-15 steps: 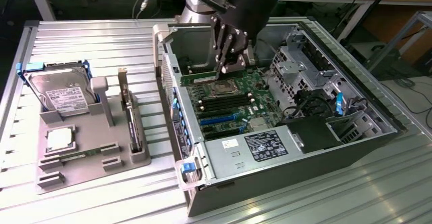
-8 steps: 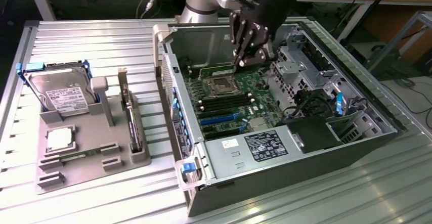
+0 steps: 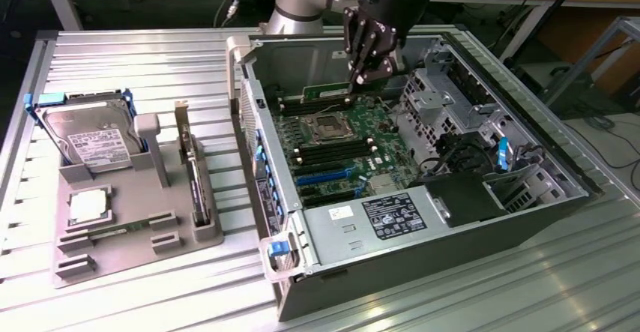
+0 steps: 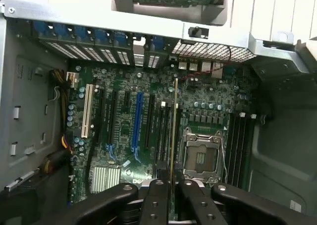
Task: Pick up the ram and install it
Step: 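Pick up the ram and move it above insertion slot, then insert the ram into the slot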
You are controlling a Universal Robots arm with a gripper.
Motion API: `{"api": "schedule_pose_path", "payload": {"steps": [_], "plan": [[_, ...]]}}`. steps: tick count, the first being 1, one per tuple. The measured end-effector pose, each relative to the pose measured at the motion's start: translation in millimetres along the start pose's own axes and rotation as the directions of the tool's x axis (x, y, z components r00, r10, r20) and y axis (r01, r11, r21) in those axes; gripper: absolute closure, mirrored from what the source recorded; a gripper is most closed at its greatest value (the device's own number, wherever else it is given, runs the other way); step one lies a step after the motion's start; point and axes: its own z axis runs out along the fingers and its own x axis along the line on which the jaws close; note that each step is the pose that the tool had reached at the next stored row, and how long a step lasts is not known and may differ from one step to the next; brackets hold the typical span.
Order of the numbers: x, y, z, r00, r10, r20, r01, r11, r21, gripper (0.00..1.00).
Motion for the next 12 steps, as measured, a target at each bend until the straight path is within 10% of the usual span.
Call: {"api": "schedule_pose_path", "payload": {"steps": [12], "plan": [[-2.8,-2.0,1.2,1.0,0.003,0.0002,-0.003,1.0,0.0003,0.86]]}}
